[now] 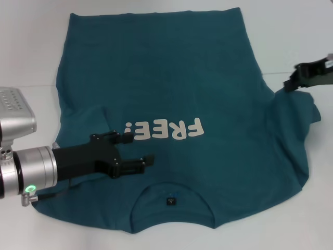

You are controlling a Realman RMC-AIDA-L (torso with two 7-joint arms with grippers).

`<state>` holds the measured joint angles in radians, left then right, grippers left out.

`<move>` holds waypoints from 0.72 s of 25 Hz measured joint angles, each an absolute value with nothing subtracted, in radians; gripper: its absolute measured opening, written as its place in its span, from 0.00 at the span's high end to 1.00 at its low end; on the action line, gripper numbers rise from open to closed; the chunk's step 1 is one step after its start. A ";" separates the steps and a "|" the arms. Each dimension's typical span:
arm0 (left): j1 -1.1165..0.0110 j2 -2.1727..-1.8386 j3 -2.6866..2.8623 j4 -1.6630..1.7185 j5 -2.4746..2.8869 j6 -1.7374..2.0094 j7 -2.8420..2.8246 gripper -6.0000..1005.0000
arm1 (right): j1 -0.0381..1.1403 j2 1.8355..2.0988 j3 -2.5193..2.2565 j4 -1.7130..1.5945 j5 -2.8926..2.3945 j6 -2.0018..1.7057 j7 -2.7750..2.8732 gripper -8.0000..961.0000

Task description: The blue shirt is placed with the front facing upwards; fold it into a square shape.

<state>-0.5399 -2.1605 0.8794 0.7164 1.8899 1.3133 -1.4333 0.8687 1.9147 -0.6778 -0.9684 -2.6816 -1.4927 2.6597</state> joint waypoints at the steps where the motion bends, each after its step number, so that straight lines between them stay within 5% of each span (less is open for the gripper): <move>1: -0.540 -2.160 0.879 0.716 1.890 1.313 -1.433 0.13 | 0.880 1.920 -0.690 -0.966 -2.691 -1.491 2.663 0.99; 18: -0.537 -2.160 0.879 0.720 1.890 1.313 -1.428 0.13 | 1.000 1.969 -0.831 -0.769 -2.736 -1.365 2.690 0.99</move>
<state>-0.5369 -2.1597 0.8790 0.7195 1.8899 1.3130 -1.4280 0.9999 1.9693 -0.8314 -0.7687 -2.7362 -1.3653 2.6898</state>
